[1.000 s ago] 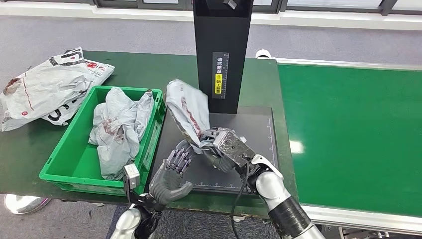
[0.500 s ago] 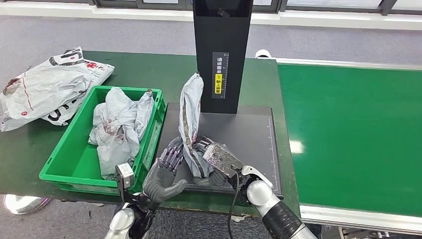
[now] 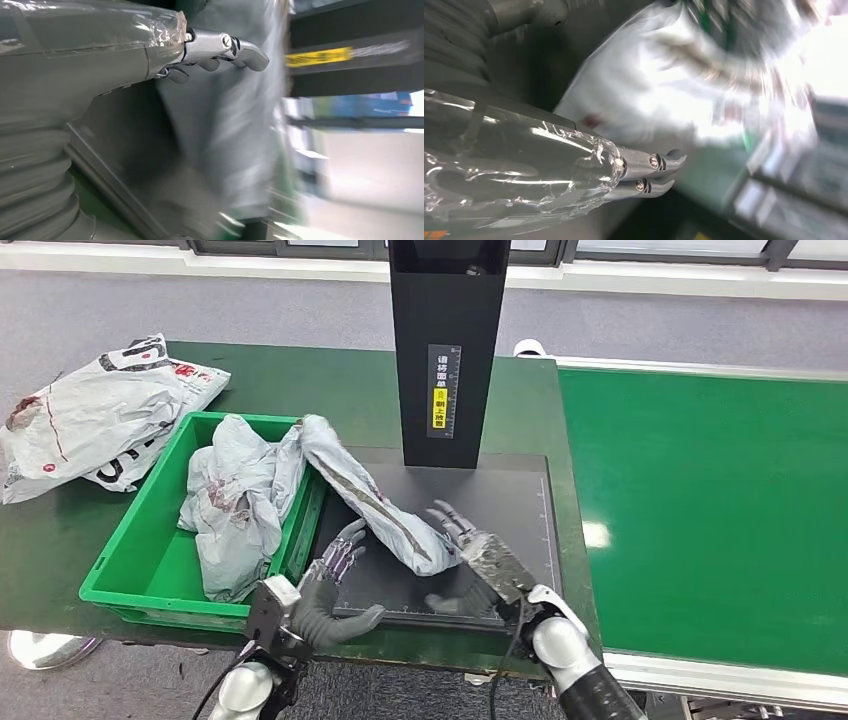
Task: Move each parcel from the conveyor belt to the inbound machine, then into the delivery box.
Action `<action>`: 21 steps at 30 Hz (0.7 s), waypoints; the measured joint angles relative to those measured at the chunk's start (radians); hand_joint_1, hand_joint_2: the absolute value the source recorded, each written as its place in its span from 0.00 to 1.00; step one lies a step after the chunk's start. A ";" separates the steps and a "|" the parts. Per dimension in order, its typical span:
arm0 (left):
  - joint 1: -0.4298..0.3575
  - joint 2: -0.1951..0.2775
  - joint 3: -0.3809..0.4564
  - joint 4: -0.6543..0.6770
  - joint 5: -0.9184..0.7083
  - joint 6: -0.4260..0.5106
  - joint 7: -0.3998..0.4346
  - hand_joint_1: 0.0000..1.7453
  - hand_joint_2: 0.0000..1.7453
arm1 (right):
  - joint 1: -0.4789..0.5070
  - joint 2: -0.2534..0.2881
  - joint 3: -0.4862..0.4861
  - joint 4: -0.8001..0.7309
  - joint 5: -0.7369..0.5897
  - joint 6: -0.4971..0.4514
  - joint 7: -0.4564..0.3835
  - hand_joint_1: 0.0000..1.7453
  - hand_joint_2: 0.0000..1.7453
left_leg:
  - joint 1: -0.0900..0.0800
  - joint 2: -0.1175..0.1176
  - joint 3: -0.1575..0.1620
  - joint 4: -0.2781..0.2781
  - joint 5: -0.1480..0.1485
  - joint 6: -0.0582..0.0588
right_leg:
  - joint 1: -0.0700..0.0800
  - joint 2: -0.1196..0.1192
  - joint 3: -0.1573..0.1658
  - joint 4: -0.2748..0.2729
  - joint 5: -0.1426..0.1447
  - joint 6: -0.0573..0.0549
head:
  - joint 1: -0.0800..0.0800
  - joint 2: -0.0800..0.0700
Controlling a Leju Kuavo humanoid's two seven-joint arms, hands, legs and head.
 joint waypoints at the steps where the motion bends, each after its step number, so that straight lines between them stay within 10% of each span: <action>1: 0.004 0.001 -0.004 -0.009 -0.068 0.036 0.017 0.00 1.00 | 0.019 -0.003 -0.045 -0.041 0.000 -0.008 -0.002 0.00 1.00 | 0.000 0.000 0.000 0.000 0.000 0.000 | 0.000 0.000 0.000 0.000 0.000 0.000 | 0.000 0.000; 10: -0.008 -0.009 -0.032 -0.047 -0.564 0.371 0.190 0.00 1.00 | 0.169 0.034 -0.436 -0.448 0.002 -0.101 -0.042 0.00 1.00 | 0.000 -0.001 0.000 0.000 0.000 0.000 | 0.000 -0.002 0.000 0.000 0.000 0.000 | 0.000 0.000; 21: -0.064 -0.043 -0.034 -0.092 -1.055 0.548 0.343 0.00 1.00 | 0.309 0.156 -0.603 -0.775 0.126 -0.143 -0.092 0.00 1.00 | 0.000 0.000 0.000 0.000 -0.001 -0.001 | 0.000 0.000 -0.001 0.000 -0.001 -0.001 | 0.000 0.000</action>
